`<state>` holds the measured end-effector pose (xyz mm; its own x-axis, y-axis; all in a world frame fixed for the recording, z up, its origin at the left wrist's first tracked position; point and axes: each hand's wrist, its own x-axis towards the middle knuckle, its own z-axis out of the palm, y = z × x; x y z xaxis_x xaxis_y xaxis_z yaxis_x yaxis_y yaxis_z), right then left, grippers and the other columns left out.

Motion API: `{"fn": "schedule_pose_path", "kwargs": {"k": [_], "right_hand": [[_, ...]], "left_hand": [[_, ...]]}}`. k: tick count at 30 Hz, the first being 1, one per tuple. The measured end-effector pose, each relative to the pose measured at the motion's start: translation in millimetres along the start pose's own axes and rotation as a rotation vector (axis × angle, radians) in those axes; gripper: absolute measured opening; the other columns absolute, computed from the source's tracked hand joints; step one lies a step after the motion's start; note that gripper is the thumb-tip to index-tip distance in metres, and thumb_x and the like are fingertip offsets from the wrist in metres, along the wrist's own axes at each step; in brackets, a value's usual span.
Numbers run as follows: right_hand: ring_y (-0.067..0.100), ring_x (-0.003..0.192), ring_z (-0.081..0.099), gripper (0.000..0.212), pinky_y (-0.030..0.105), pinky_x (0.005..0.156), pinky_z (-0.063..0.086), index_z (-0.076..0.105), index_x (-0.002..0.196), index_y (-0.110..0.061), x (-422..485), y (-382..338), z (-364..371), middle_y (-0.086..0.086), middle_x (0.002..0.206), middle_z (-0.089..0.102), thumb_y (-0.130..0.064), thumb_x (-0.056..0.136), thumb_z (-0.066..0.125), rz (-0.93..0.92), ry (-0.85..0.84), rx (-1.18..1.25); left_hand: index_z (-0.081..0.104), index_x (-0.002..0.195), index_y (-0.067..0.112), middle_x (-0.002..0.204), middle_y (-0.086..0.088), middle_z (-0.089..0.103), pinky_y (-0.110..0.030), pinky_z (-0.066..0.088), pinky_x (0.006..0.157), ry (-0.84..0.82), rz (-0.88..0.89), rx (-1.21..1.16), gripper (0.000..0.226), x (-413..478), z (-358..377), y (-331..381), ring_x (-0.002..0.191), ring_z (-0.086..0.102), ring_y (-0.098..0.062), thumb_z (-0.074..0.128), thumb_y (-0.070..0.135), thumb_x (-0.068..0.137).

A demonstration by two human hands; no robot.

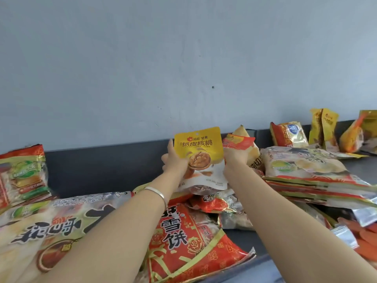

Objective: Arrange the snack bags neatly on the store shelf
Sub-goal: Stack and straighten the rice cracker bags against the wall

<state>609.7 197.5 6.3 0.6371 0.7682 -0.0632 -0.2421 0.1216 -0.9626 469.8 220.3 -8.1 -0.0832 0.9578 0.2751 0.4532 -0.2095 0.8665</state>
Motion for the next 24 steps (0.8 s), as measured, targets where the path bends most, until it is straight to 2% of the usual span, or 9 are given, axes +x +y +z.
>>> {"fn": "schedule_pose_path", "kwargs": {"k": [1, 3, 7, 9, 12, 15, 17, 20, 24], "right_hand": [[0.024, 0.095, 0.051, 0.009, 0.027, 0.065, 0.041, 0.049, 0.098, -0.016, -6, -1, 1, 0.004, 0.094, 0.051, -0.008, 0.093, 0.048, 0.01, 0.006, -0.025], [0.03, 0.111, 0.051, 0.04, 0.029, 0.075, 0.044, 0.044, 0.132, -0.004, -4, 6, 1, 0.016, 0.13, 0.05, -0.007, 0.093, 0.05, -0.012, -0.015, -0.088], [0.041, 0.13, 0.038, 0.075, 0.045, 0.103, 0.041, 0.006, 0.152, -0.007, -25, 6, -5, 0.016, 0.155, 0.013, -0.004, 0.092, 0.052, -0.172, 0.055, -0.333], [0.039, 0.135, 0.03, 0.076, 0.044, 0.103, 0.036, 0.006, 0.153, -0.011, -34, 6, -8, 0.011, 0.157, 0.007, -0.006, 0.093, 0.052, -0.325, 0.107, -0.534], [0.035, 0.13, 0.035, 0.058, 0.045, 0.099, 0.033, 0.032, 0.142, -0.02, -43, 9, -12, 0.009, 0.148, 0.026, -0.015, 0.09, 0.056, -0.563, 0.177, -0.858], [0.033, 0.129, 0.038, 0.028, 0.047, 0.097, 0.03, 0.057, 0.12, -0.025, -49, 14, -10, 0.004, 0.134, 0.049, -0.023, 0.093, 0.049, -0.697, 0.044, -1.142], [0.033, 0.128, 0.04, 0.026, 0.051, 0.101, 0.027, 0.064, 0.109, -0.026, -55, 13, -6, 0.004, 0.128, 0.056, -0.02, 0.091, 0.047, -0.674, -0.103, -1.314], [0.033, 0.117, 0.049, 0.027, 0.055, 0.103, 0.024, 0.064, 0.105, -0.025, -64, 11, 0, 0.004, 0.118, 0.059, -0.015, 0.086, 0.047, -0.642, -0.222, -1.423], [0.033, 0.122, 0.045, 0.029, 0.051, 0.102, 0.028, 0.063, 0.114, -0.025, -78, 8, 16, 0.006, 0.121, 0.053, -0.018, 0.091, 0.047, -0.849, -0.216, -1.407]], "left_hand": [[0.015, 0.146, 0.042, 0.152, -0.01, 0.018, -0.046, 0.029, 0.106, -0.048, 0.07, 0.173, 0.064, -3, 2, 0, 0.133, 0.032, -0.036, 0.05, 0.039, 0.093], [0.02, 0.144, 0.047, 0.157, -0.002, 0.009, -0.049, 0.021, 0.11, -0.126, 0.205, 0.455, 0.048, -11, 8, 1, 0.139, 0.019, -0.034, 0.033, 0.046, 0.098], [0.015, 0.145, 0.046, 0.159, 0.004, 0.007, -0.052, 0.018, 0.11, -0.218, 0.204, 0.682, 0.046, -10, -2, 0, 0.141, 0.019, -0.034, 0.017, 0.048, 0.099], [0.017, 0.145, 0.045, 0.158, 0.002, 0.013, -0.052, 0.02, 0.109, -0.248, 0.196, 0.721, 0.046, -10, -11, -3, 0.139, 0.024, -0.034, 0.02, 0.048, 0.099], [0.028, 0.143, 0.041, 0.153, -0.001, 0.027, -0.049, 0.026, 0.105, -0.26, 0.181, 0.731, 0.045, -13, -26, -9, 0.133, 0.034, -0.034, 0.029, 0.048, 0.098], [0.041, 0.136, 0.035, 0.145, 0.0, 0.039, -0.045, 0.031, 0.102, -0.266, 0.183, 0.742, 0.043, -16, -40, -13, 0.128, 0.041, -0.03, 0.036, 0.048, 0.096], [0.045, 0.135, 0.027, 0.143, -0.001, 0.044, -0.041, 0.034, 0.104, -0.319, 0.197, 0.728, 0.044, -21, -46, -13, 0.128, 0.043, -0.027, 0.041, 0.046, 0.095], [0.043, 0.138, 0.017, 0.145, -0.005, 0.043, -0.033, 0.035, 0.104, -0.371, 0.207, 0.735, 0.048, -33, -60, -8, 0.131, 0.041, -0.025, 0.045, 0.04, 0.096], [0.046, 0.136, 0.016, 0.143, -0.005, 0.044, -0.03, 0.035, 0.101, -0.33, 0.215, 0.701, 0.043, -46, -92, -3, 0.13, 0.042, -0.023, 0.047, 0.033, 0.097]]}}
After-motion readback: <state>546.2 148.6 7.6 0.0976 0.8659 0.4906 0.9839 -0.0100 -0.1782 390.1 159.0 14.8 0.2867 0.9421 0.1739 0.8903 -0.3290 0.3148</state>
